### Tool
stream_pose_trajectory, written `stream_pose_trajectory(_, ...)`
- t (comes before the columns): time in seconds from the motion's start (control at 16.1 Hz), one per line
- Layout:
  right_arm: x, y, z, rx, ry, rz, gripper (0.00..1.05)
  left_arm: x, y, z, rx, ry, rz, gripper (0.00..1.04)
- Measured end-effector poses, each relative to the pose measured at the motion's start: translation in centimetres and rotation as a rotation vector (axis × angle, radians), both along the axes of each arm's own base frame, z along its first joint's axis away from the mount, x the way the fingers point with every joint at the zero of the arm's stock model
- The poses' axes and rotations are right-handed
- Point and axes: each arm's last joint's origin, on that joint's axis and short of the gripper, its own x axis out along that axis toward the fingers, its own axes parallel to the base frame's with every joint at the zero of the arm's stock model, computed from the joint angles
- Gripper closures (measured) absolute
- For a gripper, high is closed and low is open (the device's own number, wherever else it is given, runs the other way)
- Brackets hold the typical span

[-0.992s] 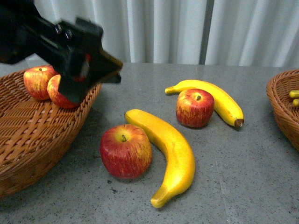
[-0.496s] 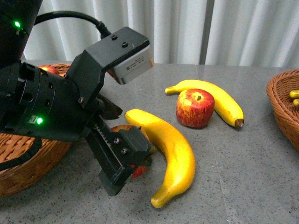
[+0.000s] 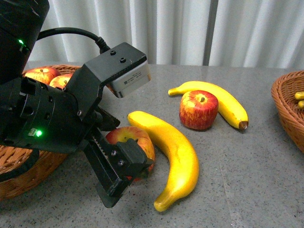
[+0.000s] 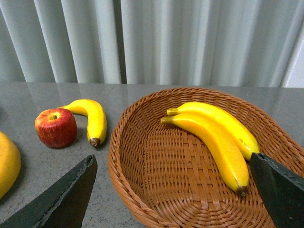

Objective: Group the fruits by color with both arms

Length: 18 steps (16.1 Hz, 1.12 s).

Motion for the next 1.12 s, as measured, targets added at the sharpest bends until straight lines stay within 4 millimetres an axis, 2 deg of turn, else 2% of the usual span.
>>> stream_pose_trajectory(0.12, 0.0, 0.0, 0.0, 0.000, 0.000, 0.000, 0.06, 0.1, -0.2, -0.2, -0.007, 0.000, -0.013, 0.09)
stream_pose_trajectory(0.25, 0.0, 0.0, 0.0, 0.000, 0.000, 0.000, 0.06, 0.0, -0.4, -0.2, -0.008, 0.001, -0.020, 0.29)
stream_pose_trajectory(0.31, 0.0, 0.0, 0.0, 0.000, 0.000, 0.000, 0.06, 0.0, -0.5, -0.2, -0.008, -0.002, -0.021, 0.35)
stream_pose_trajectory(0.56, 0.0, 0.0, 0.0, 0.000, 0.000, 0.000, 0.06, 0.0, -0.4, 0.3, -0.022, -0.022, -0.009, 0.38)
stream_pose_trajectory(0.68, 0.0, 0.0, 0.0, 0.000, 0.000, 0.000, 0.06, -0.1, 0.0, 2.6, -0.063, -0.114, 0.053, 0.38)
stream_pose_trajectory(0.74, 0.0, 0.0, 0.0, 0.000, 0.000, 0.000, 0.06, 0.0, 0.5, 4.3, -0.093, -0.176, 0.117, 0.39)
stream_pose_trajectory(0.87, 0.0, 0.0, 0.0, 0.000, 0.000, 0.000, 0.06, 0.9, 2.7, 7.3, -0.142, -0.266, 0.351, 0.39)
stream_pose_trajectory(0.99, 0.0, 0.0, 0.0, 0.000, 0.000, 0.000, 0.06, 1.0, 5.6, 7.6, -0.151, -0.279, 0.613, 0.39)
stream_pose_trajectory(1.12, 0.0, 0.0, 0.0, 0.000, 0.000, 0.000, 0.06, 1.2, 7.6, 6.5, -0.173, -0.222, 0.739, 0.39)
